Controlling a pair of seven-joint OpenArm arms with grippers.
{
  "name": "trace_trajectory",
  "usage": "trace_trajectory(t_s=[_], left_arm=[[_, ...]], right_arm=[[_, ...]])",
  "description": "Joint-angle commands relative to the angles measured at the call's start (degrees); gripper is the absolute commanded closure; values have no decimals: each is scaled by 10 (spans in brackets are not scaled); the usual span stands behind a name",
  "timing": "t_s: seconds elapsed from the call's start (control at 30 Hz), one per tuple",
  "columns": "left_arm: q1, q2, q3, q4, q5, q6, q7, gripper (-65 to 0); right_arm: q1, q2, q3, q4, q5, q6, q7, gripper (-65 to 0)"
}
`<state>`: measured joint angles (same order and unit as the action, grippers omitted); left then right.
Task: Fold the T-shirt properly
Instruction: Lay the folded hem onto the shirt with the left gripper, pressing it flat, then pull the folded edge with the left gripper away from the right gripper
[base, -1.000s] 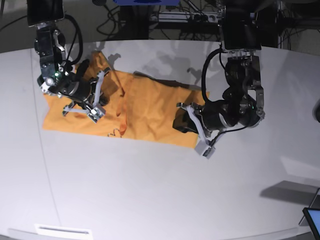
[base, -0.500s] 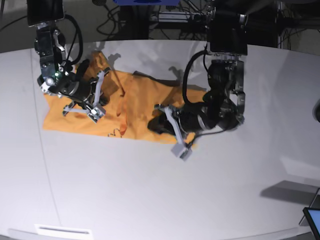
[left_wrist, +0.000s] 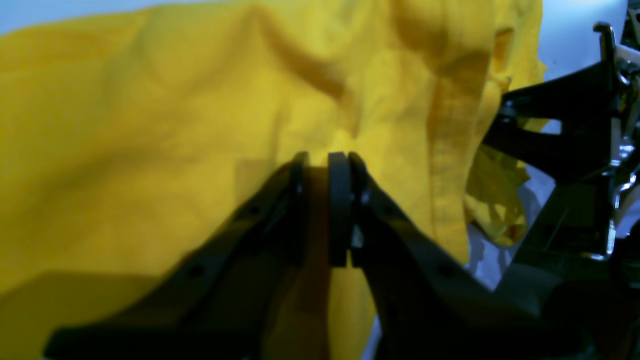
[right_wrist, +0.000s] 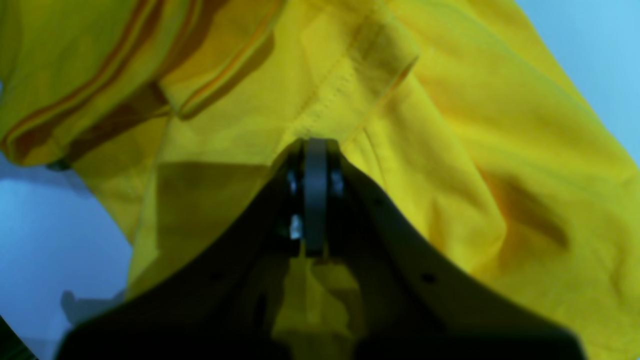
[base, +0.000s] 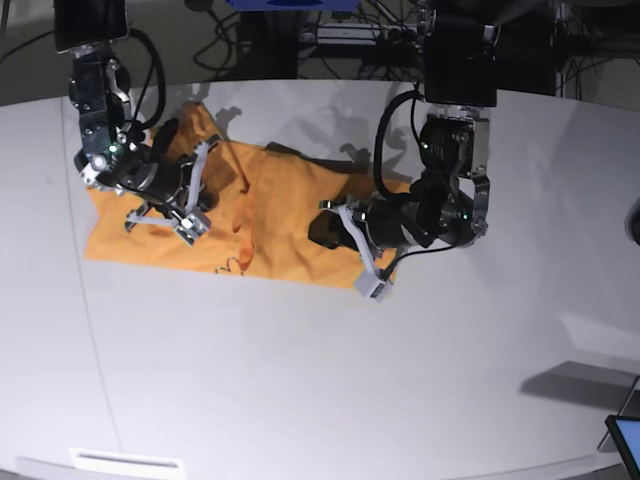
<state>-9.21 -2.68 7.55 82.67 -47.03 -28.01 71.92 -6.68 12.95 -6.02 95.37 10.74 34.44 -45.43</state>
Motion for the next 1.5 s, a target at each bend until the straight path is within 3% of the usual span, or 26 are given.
trace_trajectory(t_s=[0.0,0.4,0.77,0.87,1.33,1.47], left_arm=[[-10,1,1,0,-13,-2,-9,-59],[9,-42,-76,-15,-9,-2,-9,-59],[7,-44,-76,-39,-9,-2,-10,-59],[7,-47,-77,-39,-8,1,-10,-57],[25,-122,-78,-25,-12,2,-10,-18],[49,-127,-129,21,-10,2,-8,-18]], right_arm=[[0,5,-1,2,-9,2,-22,0],[1,5,-1,4,-9,3,-35,-1],[-8,5,4,135,-9,2,-37,0],[-9,2,33,166,-9,2,-21,0],[-22,5,99,169,-9,2,-10,0],[-31,5,100,169,-9,2,-10,-1]])
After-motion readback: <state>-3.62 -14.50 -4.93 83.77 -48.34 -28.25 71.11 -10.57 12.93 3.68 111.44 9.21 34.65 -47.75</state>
